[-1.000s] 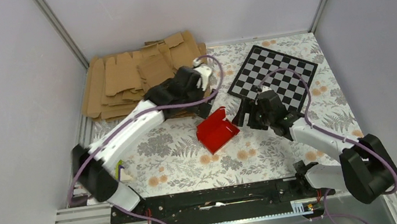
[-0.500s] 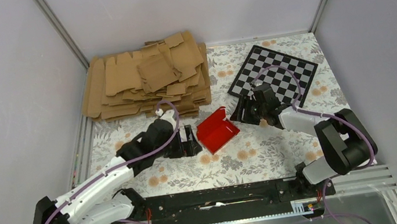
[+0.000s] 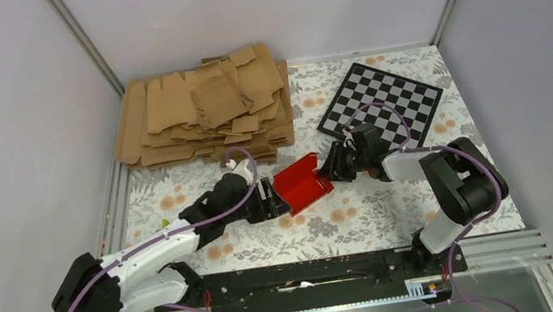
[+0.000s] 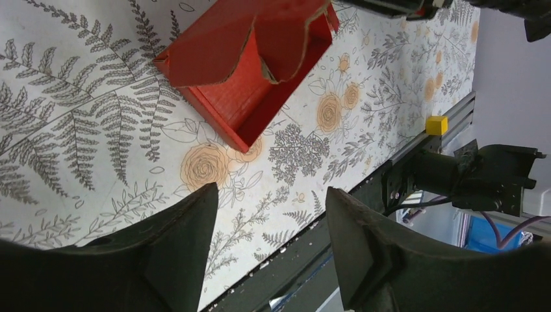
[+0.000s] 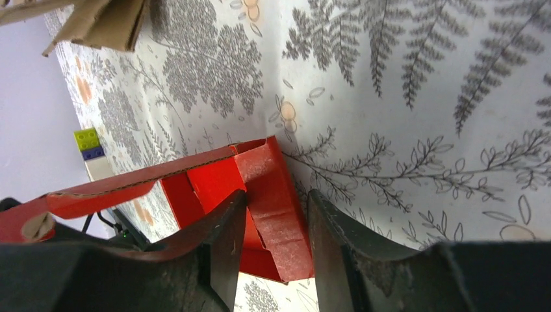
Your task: Fold the paper box
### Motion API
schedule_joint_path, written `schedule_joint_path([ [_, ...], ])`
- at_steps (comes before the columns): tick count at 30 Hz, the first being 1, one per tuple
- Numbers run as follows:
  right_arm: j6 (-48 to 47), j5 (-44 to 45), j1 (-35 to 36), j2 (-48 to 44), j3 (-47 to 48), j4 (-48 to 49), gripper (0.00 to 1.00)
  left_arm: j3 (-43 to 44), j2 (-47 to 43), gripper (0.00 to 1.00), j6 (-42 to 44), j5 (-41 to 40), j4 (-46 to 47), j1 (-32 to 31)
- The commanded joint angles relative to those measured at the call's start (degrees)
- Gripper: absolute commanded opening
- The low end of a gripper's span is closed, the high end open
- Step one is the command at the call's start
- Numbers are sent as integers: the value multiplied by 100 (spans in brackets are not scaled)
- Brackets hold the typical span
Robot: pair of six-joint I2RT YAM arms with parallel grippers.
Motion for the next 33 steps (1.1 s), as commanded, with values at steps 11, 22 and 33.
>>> schedule_joint_path([
  [11, -110, -140, 161, -619, -223, -112, 44, -87, 1000, 49, 142, -46, 1291, 137],
  [22, -298, 346, 630, -758, -8, -609, 44, 8, 1466, 31, 265, -99, 1395, 137],
  [33, -178, 727, 956, -894, -21, -724, 36, -11, 1609, 23, 356, -108, 1408, 137],
])
